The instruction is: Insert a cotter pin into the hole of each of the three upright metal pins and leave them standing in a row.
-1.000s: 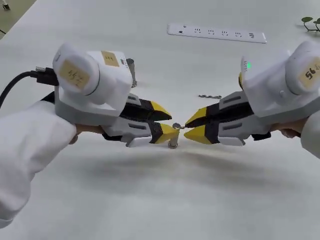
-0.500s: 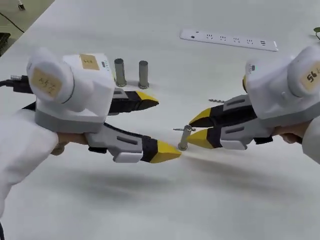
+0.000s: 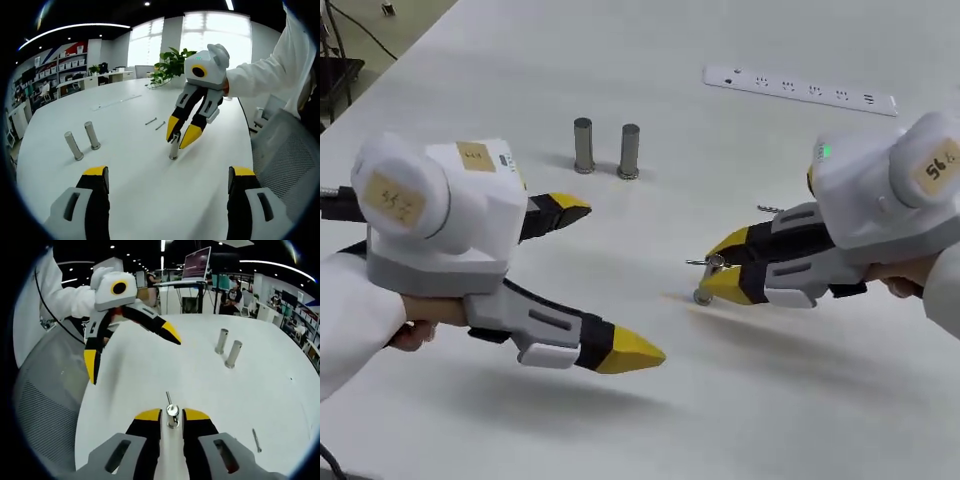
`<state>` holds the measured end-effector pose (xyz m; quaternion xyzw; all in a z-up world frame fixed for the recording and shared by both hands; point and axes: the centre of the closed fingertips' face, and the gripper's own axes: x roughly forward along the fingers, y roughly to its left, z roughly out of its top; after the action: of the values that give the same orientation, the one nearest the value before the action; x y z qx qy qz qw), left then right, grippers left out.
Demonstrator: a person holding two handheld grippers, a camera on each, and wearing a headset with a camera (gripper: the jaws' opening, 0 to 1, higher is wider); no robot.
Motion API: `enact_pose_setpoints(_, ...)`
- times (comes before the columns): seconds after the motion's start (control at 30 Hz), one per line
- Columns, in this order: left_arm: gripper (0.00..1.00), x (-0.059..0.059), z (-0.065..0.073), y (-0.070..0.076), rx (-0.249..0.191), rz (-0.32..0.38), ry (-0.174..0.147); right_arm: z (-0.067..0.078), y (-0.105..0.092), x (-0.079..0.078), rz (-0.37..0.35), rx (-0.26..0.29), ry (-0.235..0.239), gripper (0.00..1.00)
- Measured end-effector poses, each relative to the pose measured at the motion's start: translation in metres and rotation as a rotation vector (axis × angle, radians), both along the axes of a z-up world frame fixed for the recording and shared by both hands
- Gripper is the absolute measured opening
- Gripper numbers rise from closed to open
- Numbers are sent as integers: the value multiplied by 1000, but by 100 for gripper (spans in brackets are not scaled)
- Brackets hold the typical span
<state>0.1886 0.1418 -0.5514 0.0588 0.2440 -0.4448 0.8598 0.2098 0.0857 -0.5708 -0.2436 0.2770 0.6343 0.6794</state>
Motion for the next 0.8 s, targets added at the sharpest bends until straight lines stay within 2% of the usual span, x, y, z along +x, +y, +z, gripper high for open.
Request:
enact_pose_setpoints(0.13, 99, -7, -1, 1, -9, -1, 14, -1, -1, 0, 2, -6, -1, 9)
enact_pose_setpoints(0.33, 99, -13, -1, 5, -1, 3, 9, -1, -2, -1, 7, -7, -3, 5)
enact_pose_setpoints(0.43, 99, -13, -1, 6, 5, 11, 12, 0, -3, -1, 8, -11, 2, 4)
enact_pose_setpoints(0.63, 99, -13, 3, 9, -2, 30, -2, 1, 0, -1, 6, -17, -12, 4)
enact_pose_setpoints(0.73, 99, -12, 4, 12, -5, 43, -2, 9, 8, 4, -10, 12, -8, 4)
enact_pose_setpoints(0.8, 99, -12, 4, 15, -4, 50, -1, 13, 13, 8, -11, 10, -20, 4)
